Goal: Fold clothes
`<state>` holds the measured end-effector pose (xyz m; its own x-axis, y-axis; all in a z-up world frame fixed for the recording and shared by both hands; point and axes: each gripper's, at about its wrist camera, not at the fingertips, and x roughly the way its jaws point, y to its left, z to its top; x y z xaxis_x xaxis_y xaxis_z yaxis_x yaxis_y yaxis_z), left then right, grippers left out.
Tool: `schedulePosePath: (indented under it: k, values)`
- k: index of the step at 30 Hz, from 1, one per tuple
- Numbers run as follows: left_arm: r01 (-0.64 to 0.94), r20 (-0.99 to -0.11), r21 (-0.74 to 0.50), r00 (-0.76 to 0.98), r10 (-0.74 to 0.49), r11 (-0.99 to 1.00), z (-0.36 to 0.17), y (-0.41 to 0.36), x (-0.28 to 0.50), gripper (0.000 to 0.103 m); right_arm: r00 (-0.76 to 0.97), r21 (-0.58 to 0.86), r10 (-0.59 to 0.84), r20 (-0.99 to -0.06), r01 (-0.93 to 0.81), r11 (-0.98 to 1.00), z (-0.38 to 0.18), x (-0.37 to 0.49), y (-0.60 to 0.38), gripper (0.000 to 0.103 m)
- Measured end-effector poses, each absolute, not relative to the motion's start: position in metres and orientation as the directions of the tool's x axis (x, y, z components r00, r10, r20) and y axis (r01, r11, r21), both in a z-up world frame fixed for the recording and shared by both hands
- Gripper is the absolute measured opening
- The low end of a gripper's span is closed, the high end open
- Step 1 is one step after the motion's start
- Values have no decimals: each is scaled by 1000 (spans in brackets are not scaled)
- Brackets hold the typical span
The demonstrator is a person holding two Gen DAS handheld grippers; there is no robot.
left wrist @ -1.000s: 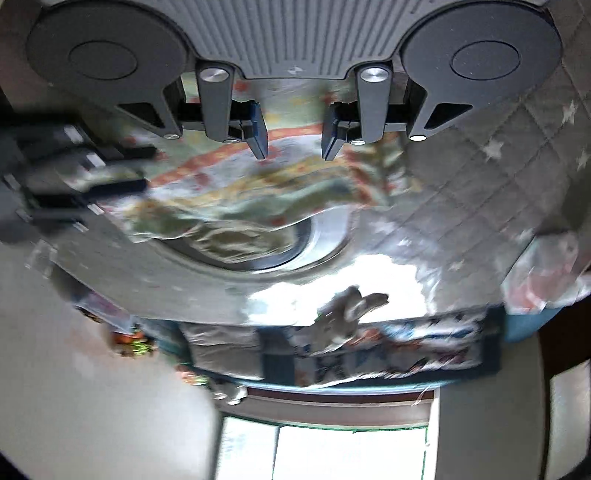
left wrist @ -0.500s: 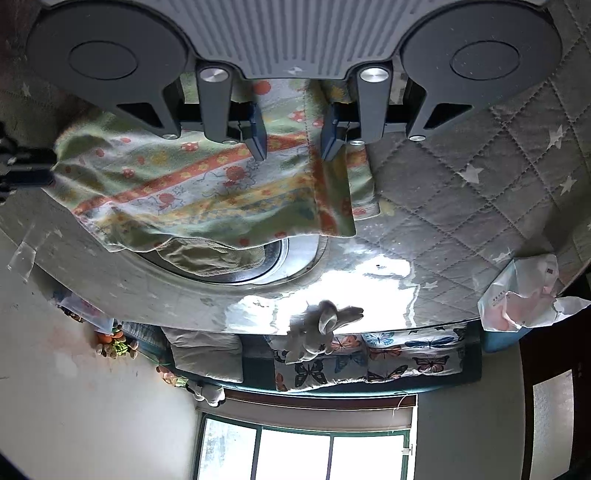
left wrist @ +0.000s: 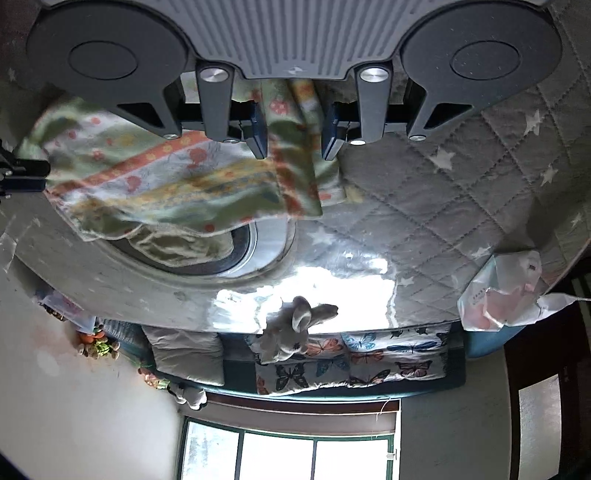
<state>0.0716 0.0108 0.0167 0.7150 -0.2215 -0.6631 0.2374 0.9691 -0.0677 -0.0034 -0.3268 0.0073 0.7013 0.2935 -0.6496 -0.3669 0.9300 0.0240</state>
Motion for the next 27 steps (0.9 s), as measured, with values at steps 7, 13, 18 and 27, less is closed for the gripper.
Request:
schedulePosePath:
  k: [7,13,18,27]
  values:
    - [277,-643,-74,721,-258,958,25,-4,86,34,688,57,293,-664,-344,937,6,43,-326,28]
    - [233,-673,-47,711,-203,971,12,3,108,33,694,55,235,-681,-272,961,-3,63,-338,26]
    - [242,-657,-69,719,-227,968,19,3,107,34,702,85,301,-646,-326,941,12,66,-323,28]
    - [235,-681,-48,703,-204,971,13,-8,121,34,679,59,278,-680,-327,943,-5,89,-300,28]
